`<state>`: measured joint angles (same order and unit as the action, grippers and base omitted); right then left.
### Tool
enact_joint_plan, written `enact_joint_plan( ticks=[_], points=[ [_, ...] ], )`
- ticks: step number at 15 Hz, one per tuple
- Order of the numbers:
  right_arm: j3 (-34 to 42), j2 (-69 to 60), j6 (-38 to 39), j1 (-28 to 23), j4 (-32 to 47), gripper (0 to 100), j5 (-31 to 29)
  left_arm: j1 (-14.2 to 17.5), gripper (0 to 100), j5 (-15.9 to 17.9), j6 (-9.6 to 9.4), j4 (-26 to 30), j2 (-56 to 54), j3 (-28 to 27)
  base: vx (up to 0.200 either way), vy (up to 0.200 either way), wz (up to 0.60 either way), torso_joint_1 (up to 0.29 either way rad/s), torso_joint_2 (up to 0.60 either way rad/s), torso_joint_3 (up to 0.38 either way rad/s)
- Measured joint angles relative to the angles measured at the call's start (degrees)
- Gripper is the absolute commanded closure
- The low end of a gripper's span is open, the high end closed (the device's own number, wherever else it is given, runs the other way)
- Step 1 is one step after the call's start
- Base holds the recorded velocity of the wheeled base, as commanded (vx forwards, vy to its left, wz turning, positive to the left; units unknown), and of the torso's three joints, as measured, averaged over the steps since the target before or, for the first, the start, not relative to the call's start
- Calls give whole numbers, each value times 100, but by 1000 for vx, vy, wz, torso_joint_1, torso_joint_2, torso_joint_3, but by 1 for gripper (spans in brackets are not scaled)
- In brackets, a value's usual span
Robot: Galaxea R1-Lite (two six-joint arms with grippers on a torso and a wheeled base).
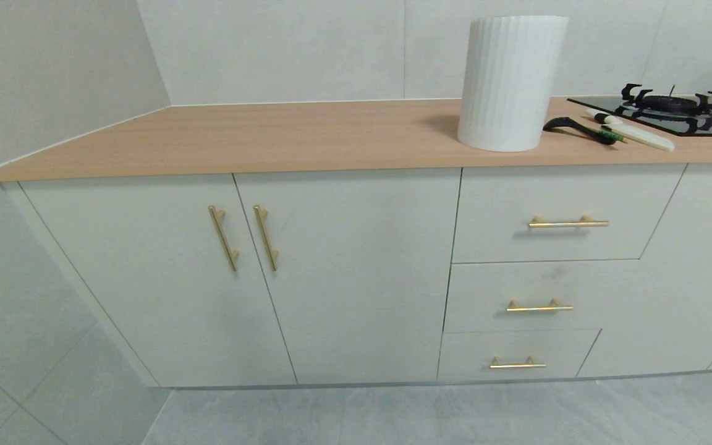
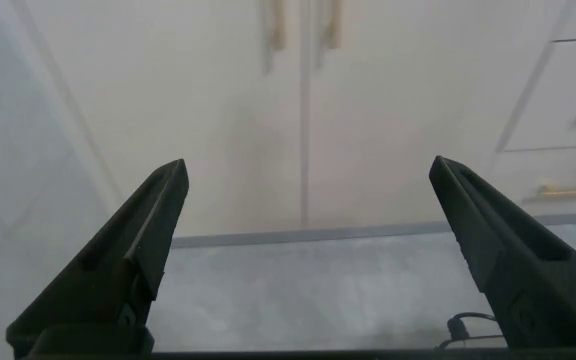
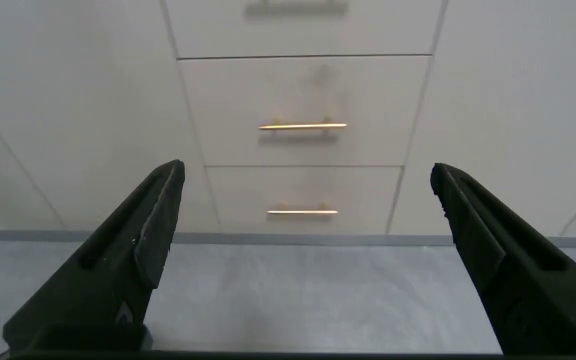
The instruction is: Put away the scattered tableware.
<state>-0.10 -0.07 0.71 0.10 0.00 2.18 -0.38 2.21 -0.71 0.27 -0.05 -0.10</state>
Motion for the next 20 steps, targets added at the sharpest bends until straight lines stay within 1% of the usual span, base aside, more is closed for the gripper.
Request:
enact_joint_plan(
  ticks=[2, 11, 14, 20],
  points=[
    [0, 0, 0, 0, 0, 0, -2, 0, 0, -2, 0, -2, -2, 0, 0, -200, 0, 5, 2, 5],
    [0, 0, -2, -2, 0, 0, -7, 0, 0, 0, 0, -2, -2, 0, 0, 0, 0, 0, 0, 0],
    [0, 0, 0, 6, 0, 0, -5, 5, 0, 0, -5, -9, -2, 0, 200, 0, 0, -7, 1, 4],
    [0, 0, -2, -5, 0, 0, -5, 2, 0, -10, 9, -2, -2, 0, 0, 0, 0, 0, 0, 0]
  ],
)
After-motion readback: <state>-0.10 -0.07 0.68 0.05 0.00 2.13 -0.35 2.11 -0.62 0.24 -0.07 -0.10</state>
